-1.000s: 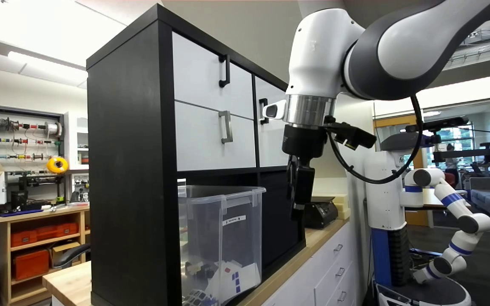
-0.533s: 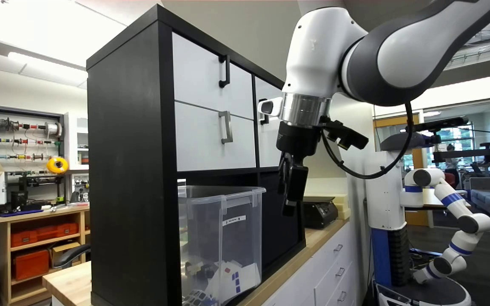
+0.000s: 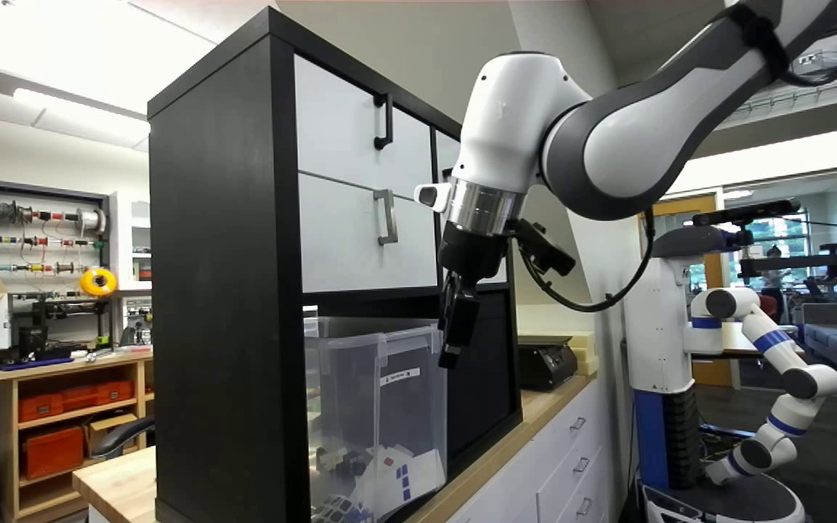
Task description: Pull the transparent bin out
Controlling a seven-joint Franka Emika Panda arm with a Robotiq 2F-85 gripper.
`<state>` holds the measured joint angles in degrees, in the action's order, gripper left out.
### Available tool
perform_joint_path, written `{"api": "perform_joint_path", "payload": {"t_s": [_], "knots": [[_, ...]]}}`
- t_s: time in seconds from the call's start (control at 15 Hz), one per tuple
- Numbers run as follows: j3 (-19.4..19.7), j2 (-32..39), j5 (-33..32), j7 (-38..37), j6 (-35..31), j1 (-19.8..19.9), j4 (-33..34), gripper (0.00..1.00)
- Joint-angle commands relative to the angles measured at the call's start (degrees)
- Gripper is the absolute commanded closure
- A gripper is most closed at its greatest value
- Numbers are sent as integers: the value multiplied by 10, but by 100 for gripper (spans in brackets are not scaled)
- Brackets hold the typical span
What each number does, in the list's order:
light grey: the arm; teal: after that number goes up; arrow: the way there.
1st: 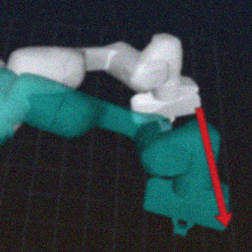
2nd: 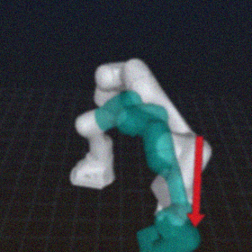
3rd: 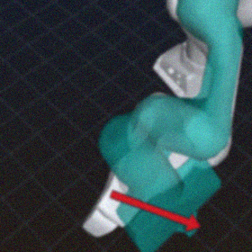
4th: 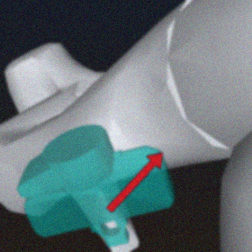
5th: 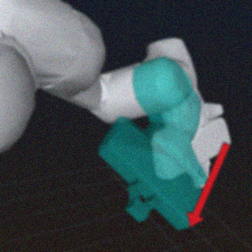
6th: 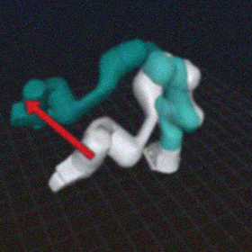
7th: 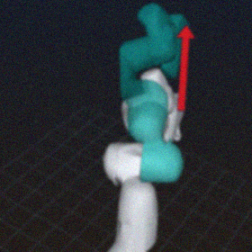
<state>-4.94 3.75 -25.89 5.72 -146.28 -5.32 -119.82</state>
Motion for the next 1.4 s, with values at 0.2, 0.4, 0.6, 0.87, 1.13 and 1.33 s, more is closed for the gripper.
{"api": "perform_joint_path", "payload": {"t_s": [0.2,0.4,0.6,0.87,1.13,1.33], "knots": [[18,55,-17,25,-59,4,59,0],[22,67,-9,63,-91,7,71,0],[25,72,-13,109,-122,12,76,0],[24,79,-11,179,-157,20,77,0],[20,94,-5,232,-183,29,77,0],[18,108,-3,258,-202,33,78,0]]}}
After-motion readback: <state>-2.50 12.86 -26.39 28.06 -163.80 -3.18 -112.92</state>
